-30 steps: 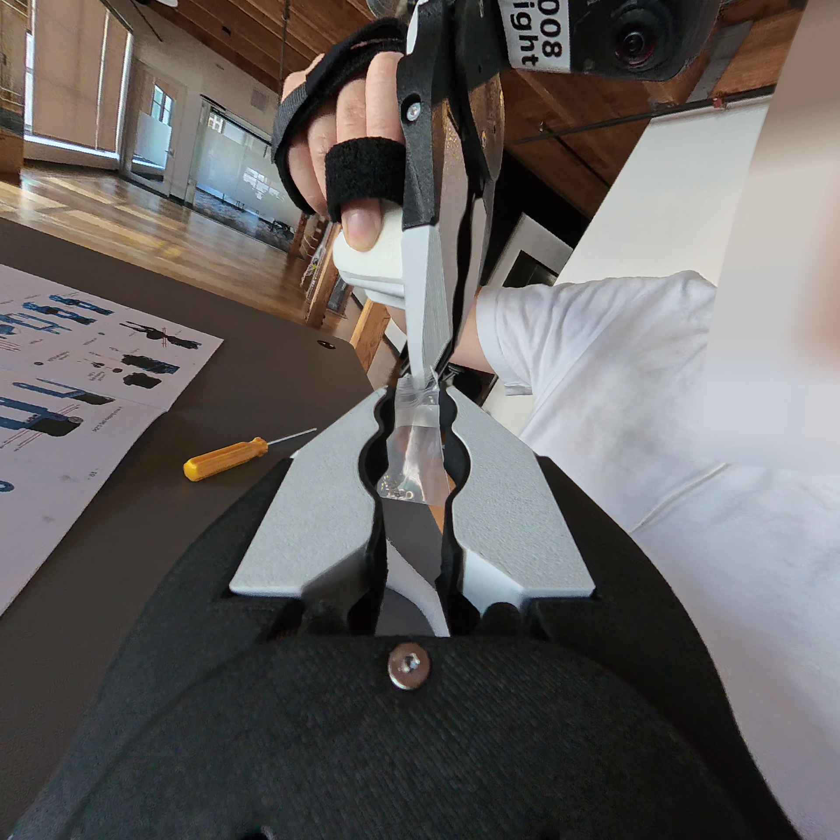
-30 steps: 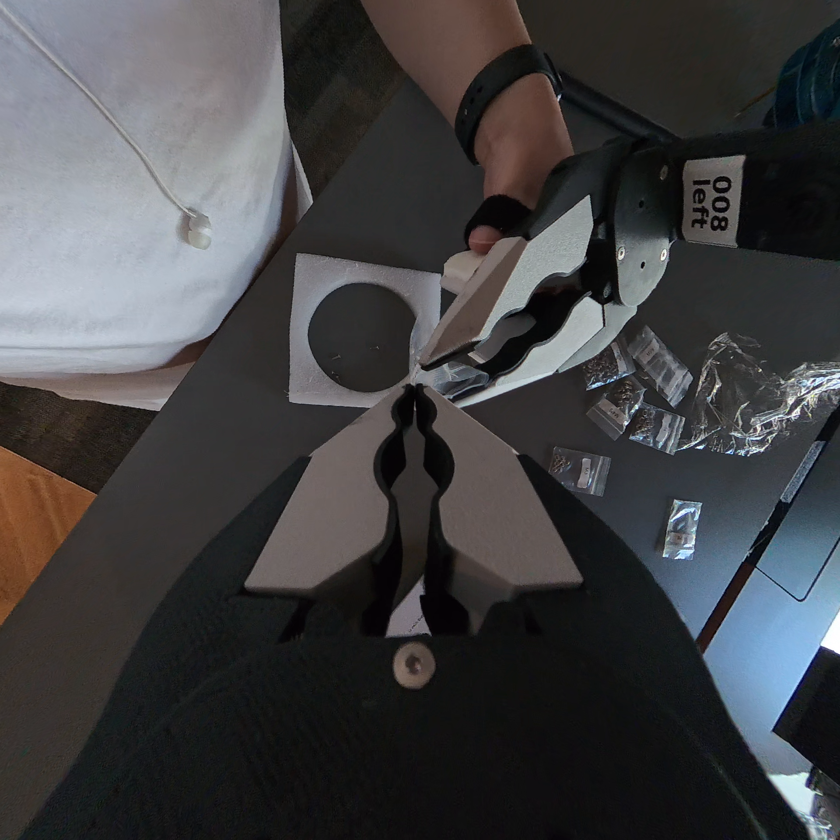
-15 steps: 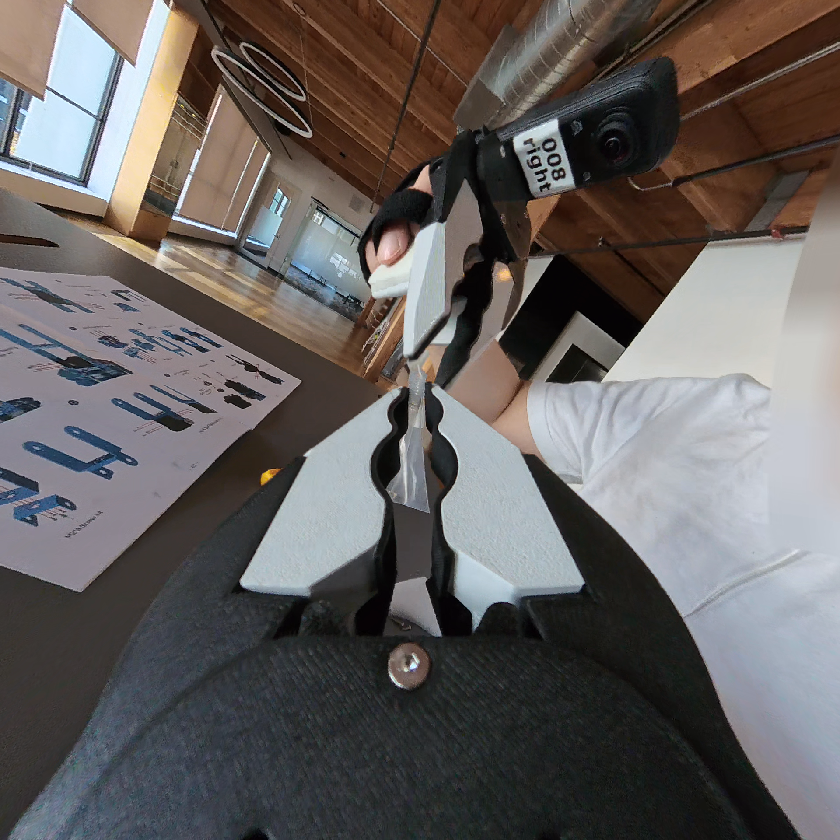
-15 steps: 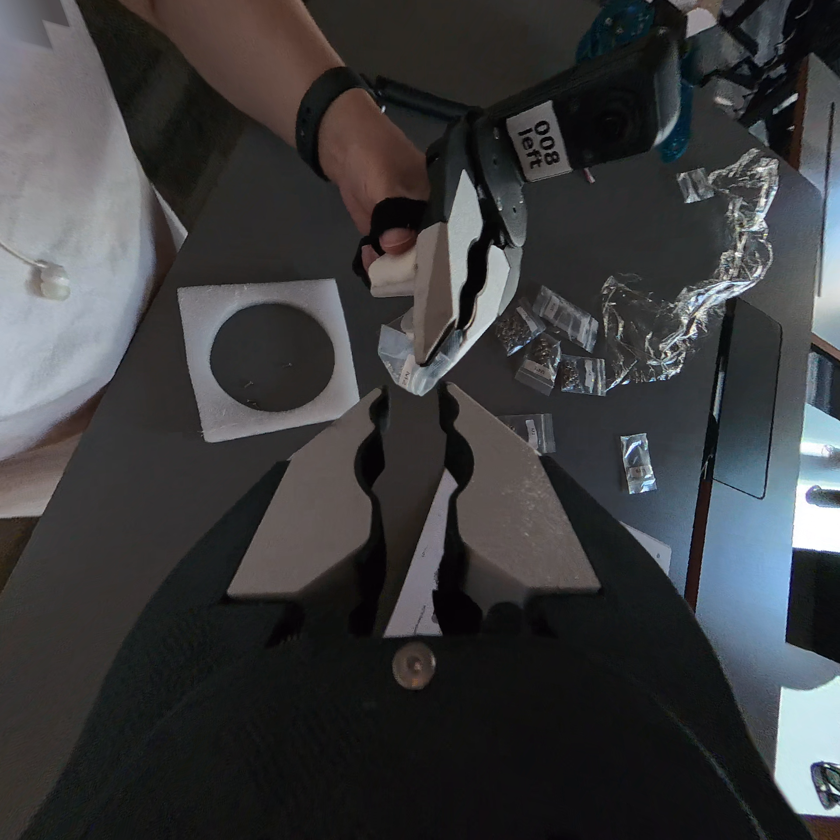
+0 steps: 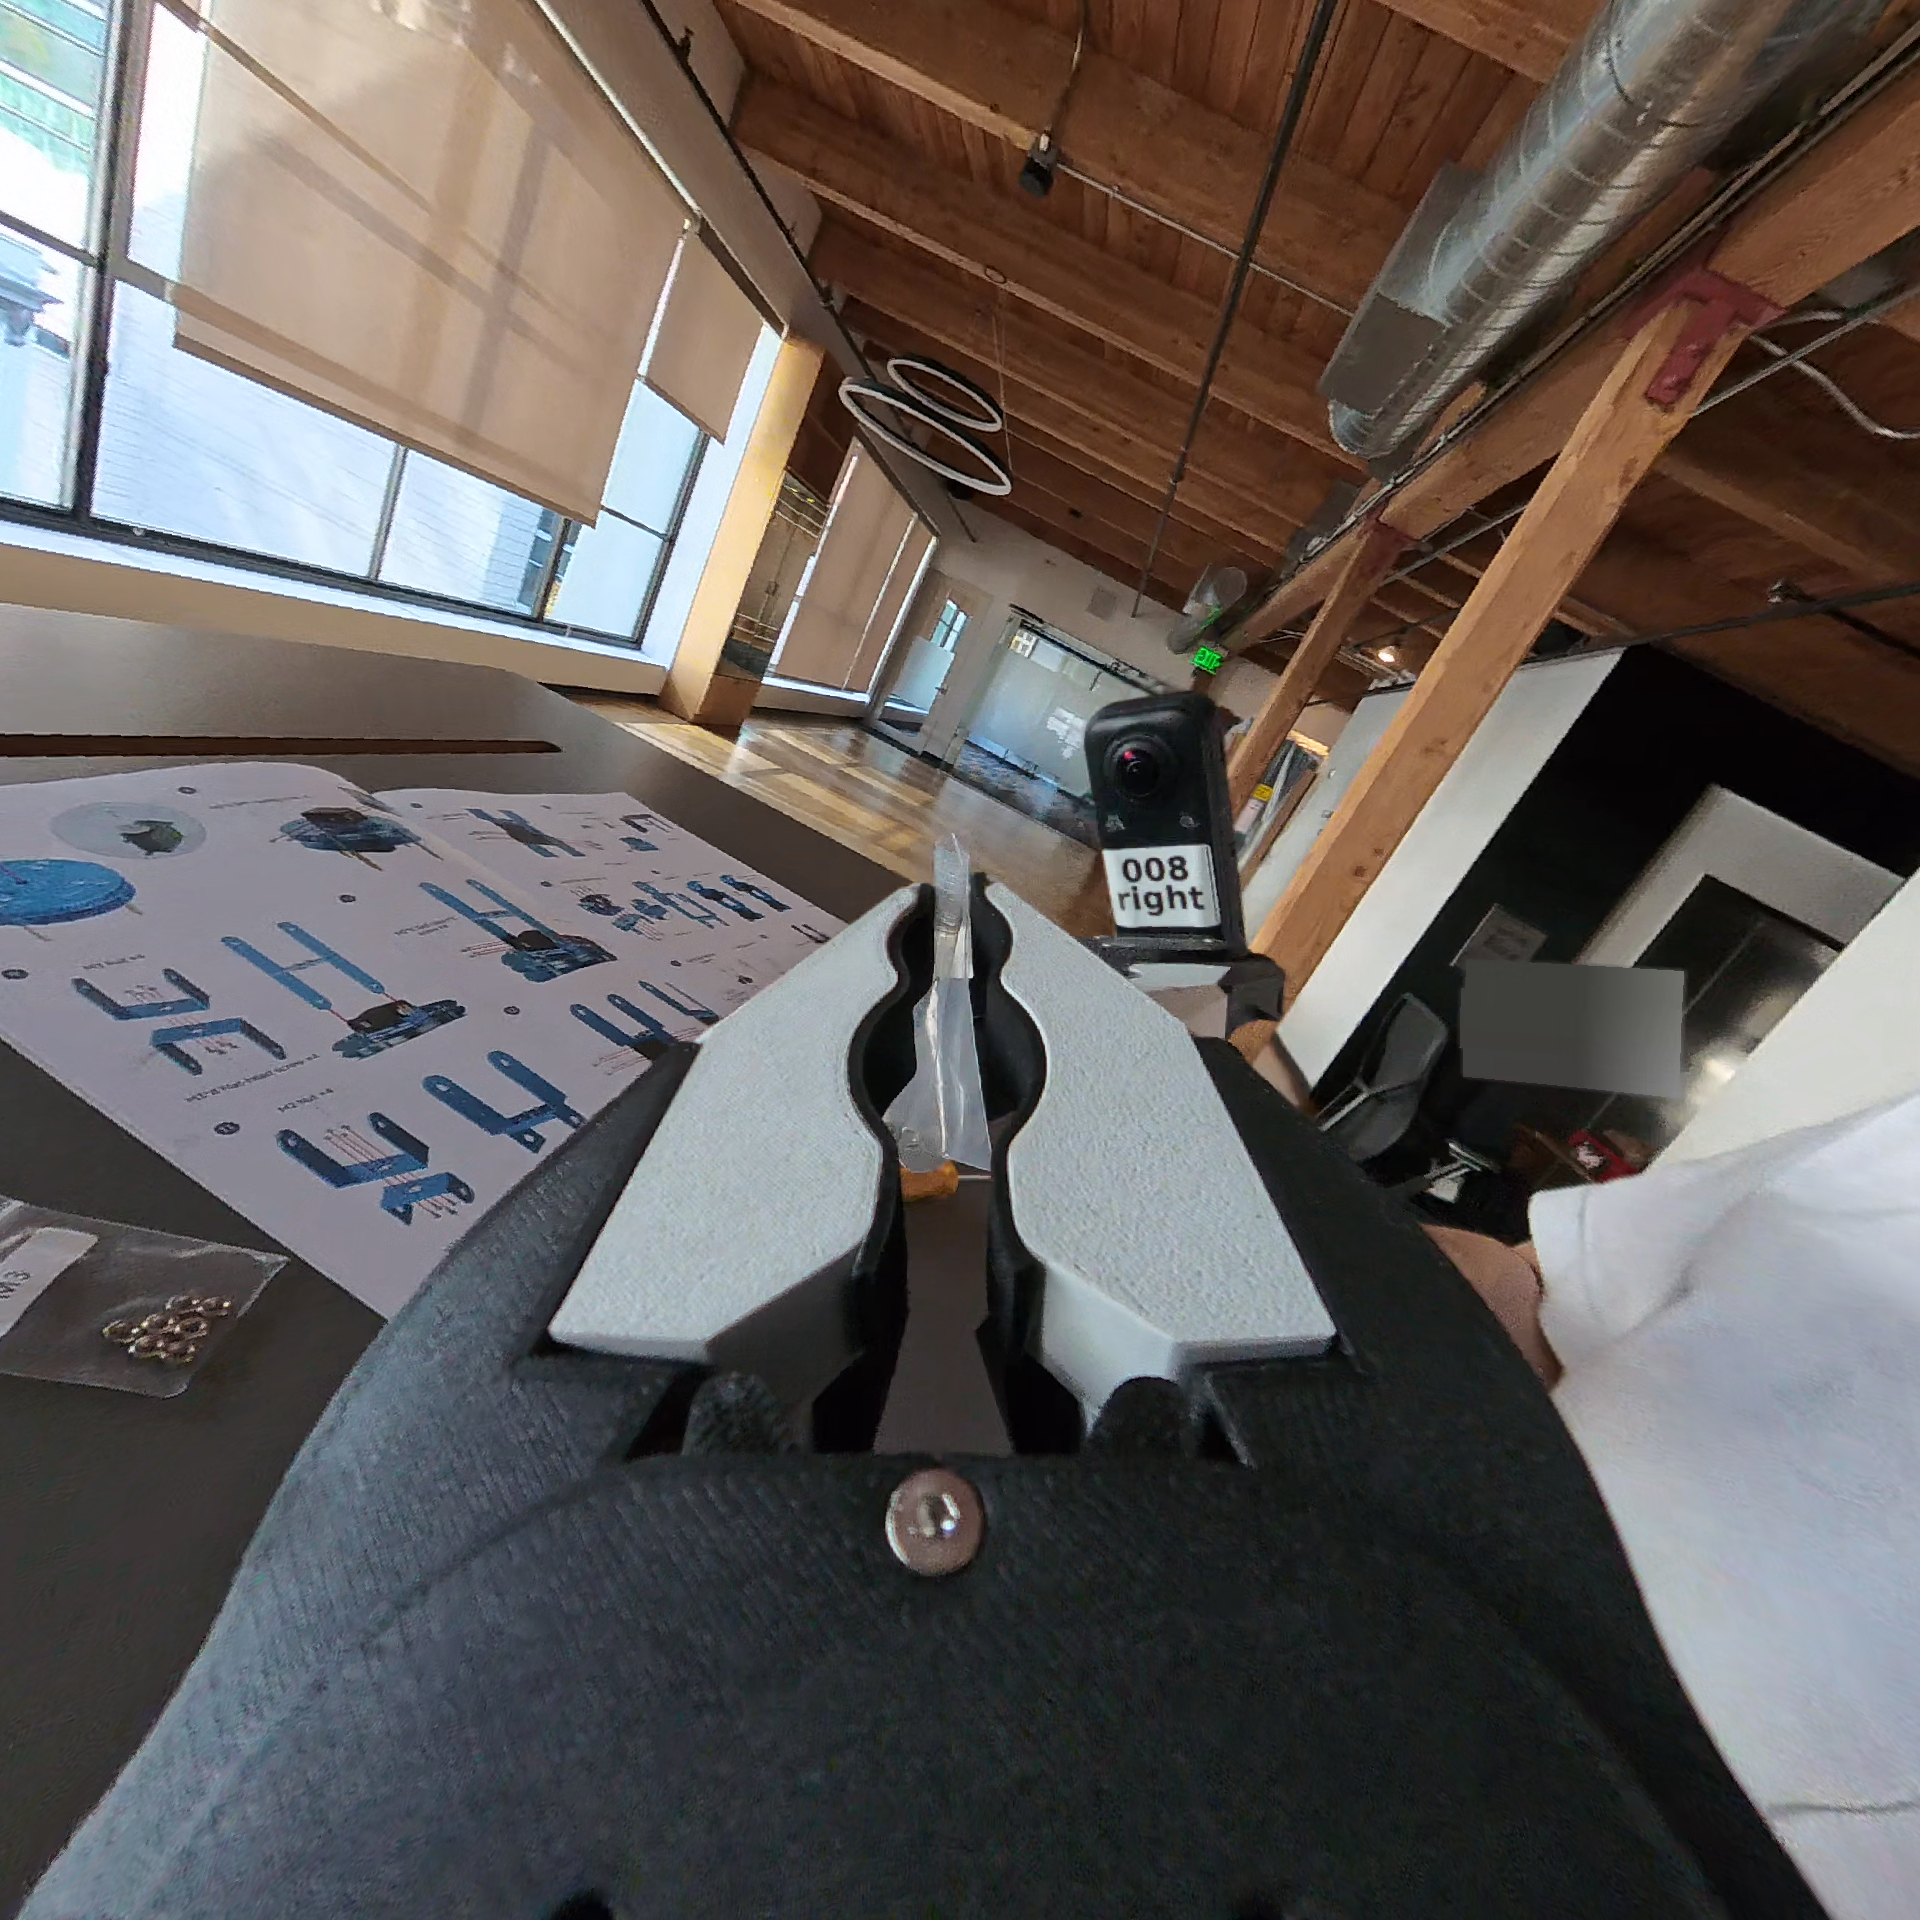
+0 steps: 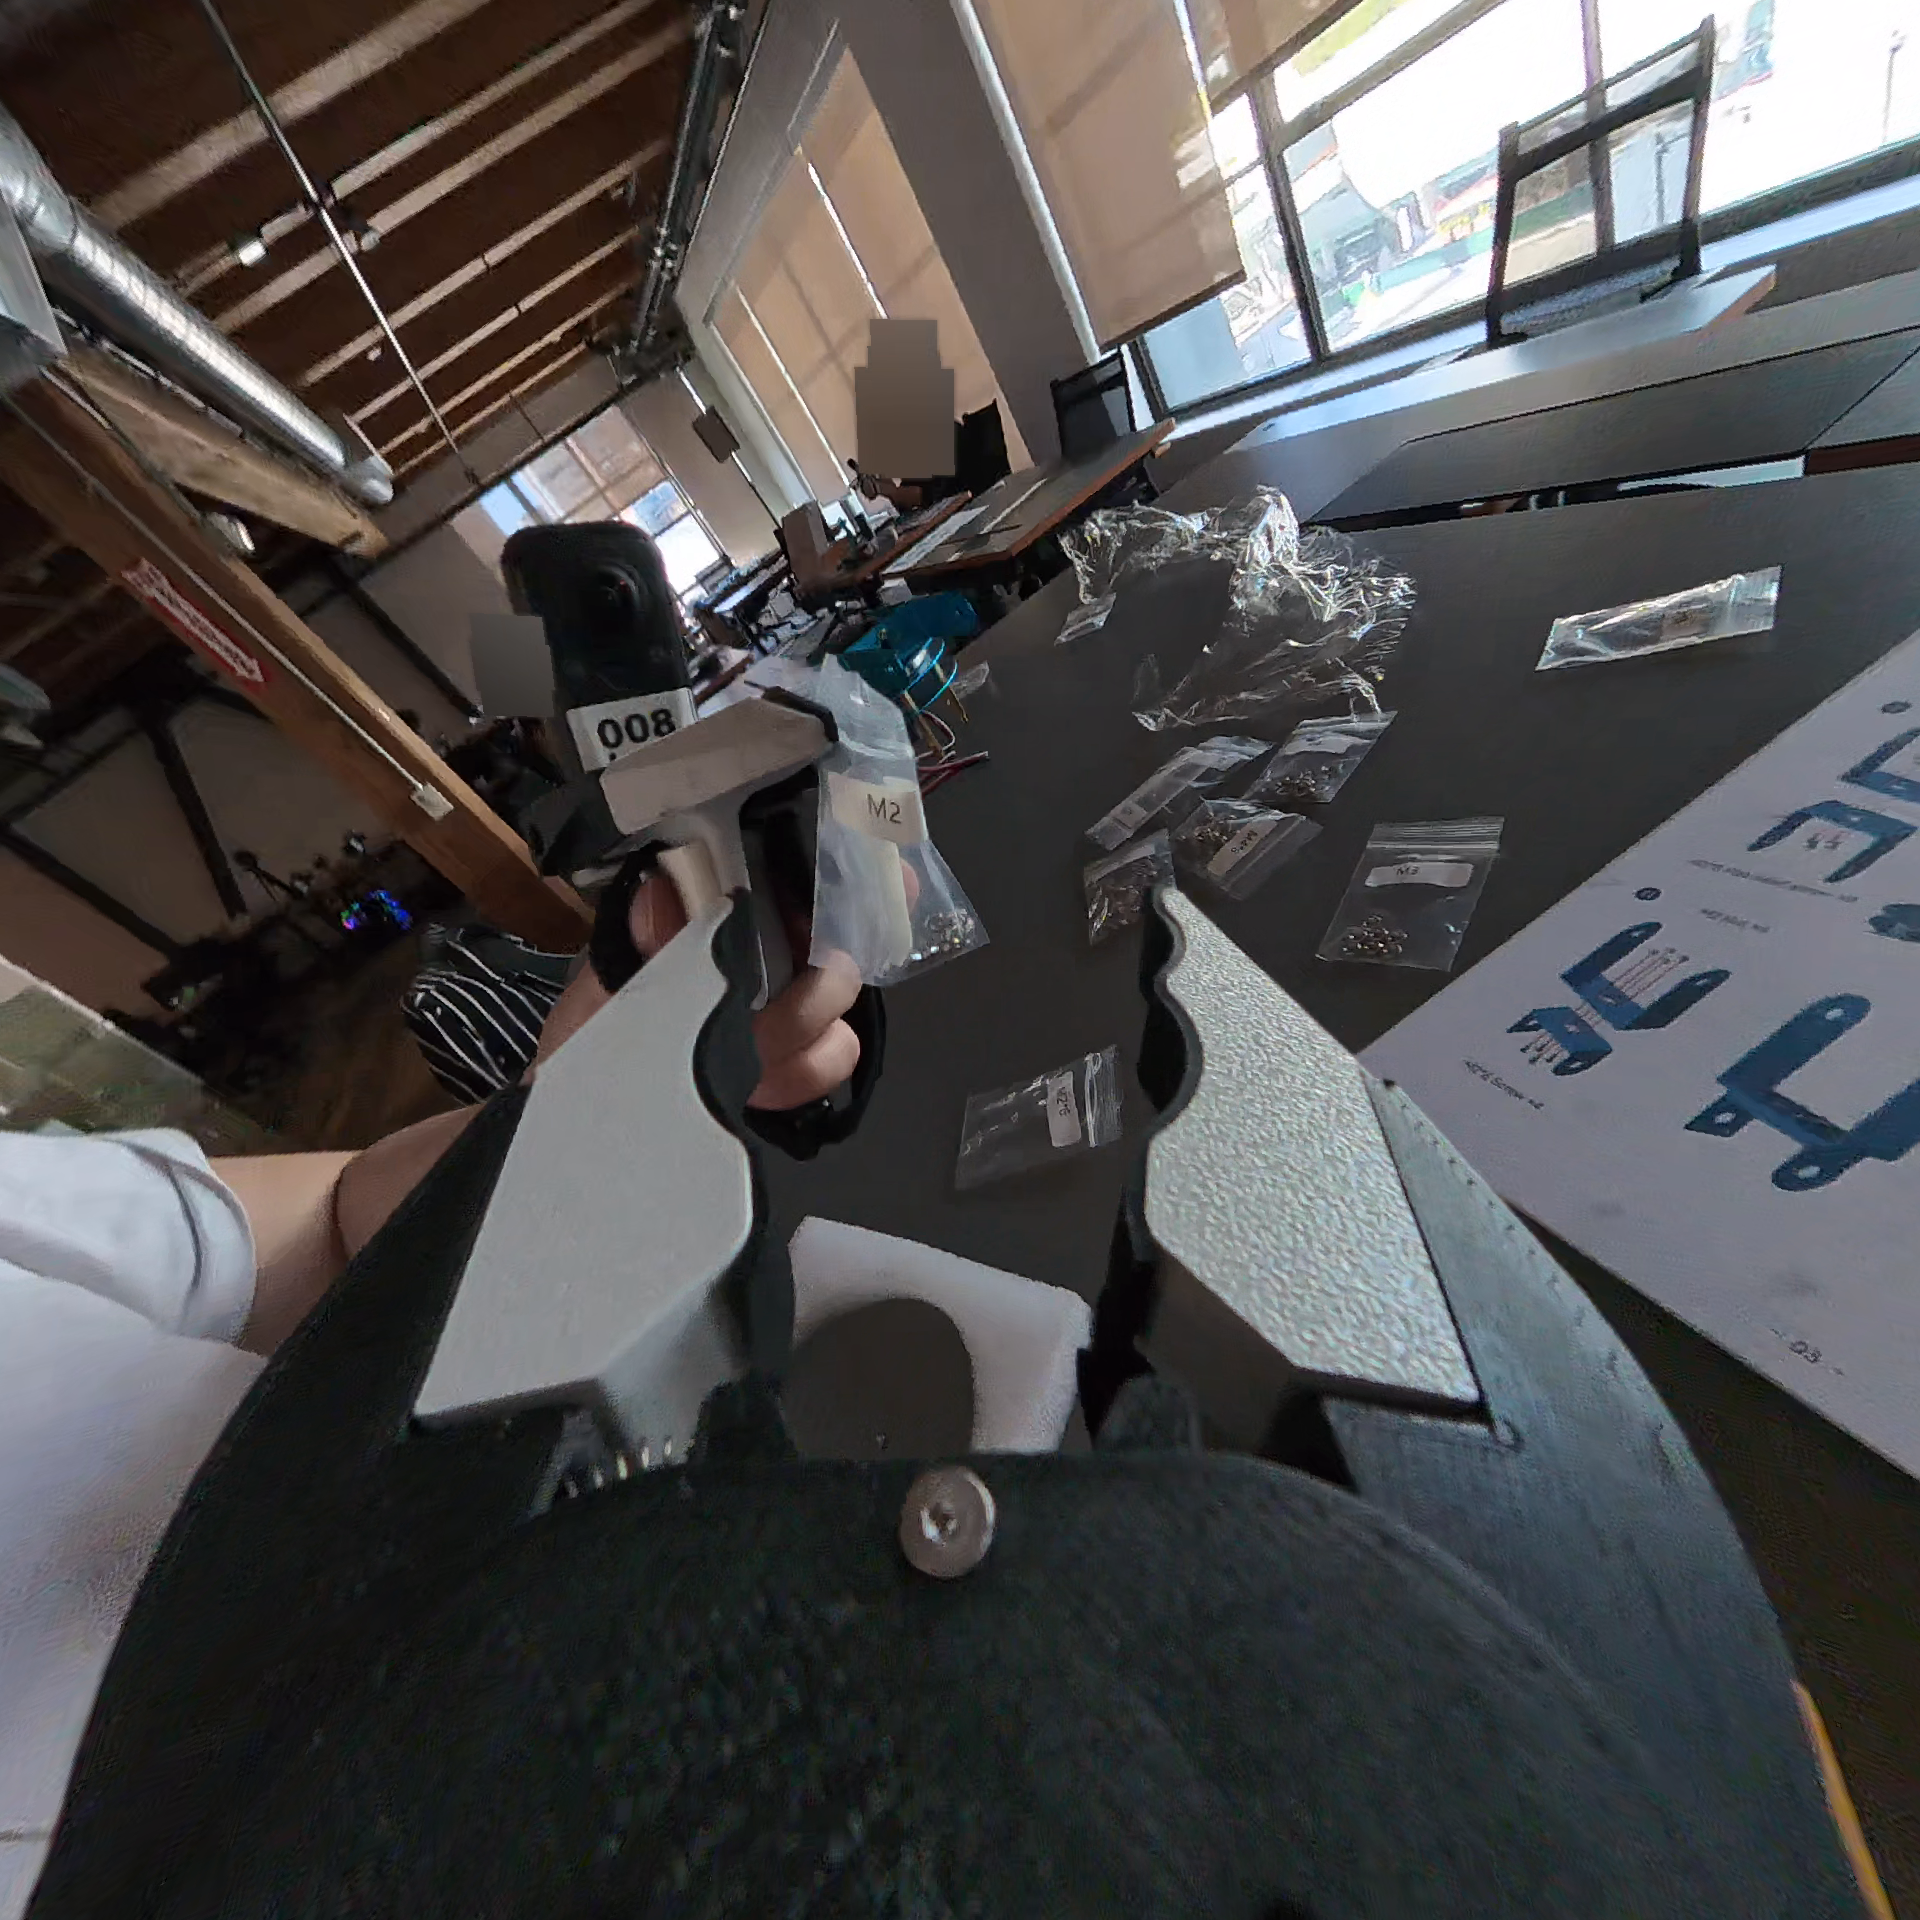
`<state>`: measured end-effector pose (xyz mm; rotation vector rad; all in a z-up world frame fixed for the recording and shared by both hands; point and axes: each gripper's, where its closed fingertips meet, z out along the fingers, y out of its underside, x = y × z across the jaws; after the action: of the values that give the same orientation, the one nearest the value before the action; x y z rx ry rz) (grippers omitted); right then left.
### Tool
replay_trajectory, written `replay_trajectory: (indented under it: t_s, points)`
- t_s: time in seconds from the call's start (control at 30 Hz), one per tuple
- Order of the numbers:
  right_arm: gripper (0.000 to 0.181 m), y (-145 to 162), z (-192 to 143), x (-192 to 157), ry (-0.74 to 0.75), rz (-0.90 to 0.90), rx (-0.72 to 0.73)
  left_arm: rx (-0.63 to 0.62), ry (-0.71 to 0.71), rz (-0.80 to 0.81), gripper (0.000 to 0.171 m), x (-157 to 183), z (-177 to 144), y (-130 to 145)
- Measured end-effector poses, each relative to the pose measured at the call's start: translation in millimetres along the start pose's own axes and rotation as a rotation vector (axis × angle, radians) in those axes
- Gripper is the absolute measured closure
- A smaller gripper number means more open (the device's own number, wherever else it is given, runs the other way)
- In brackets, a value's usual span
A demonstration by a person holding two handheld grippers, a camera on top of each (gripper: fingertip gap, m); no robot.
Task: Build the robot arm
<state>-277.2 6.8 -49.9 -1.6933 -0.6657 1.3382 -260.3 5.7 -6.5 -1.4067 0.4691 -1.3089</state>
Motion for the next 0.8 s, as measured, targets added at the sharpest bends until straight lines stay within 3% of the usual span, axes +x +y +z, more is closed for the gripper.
replay_trajectory:
  t_s: [0.23, 0.3, 0.67, 0.8]
  points:
    - [0.137, -3, 2, -2, 0.018, -0.083, 0.047, -0.011, 0.010, 0.026, 0.167, 3, 5, 8]
    - [0.167, -7, -1, -7, -0.024, -0.082, 0.074, -0.011, 0.012, 0.023, 0.167, 2, 4, 11]
    - [0.168, -4, -29, -20, -0.126, -0.154, -0.030, -0.085, 0.152, -0.003, 0.143, 17, -16, 14]
    - [0.168, 14, -42, -25, -0.138, -0.322, -0.172, -0.155, 0.139, 0.030, 0.141, 21, -32, 17]
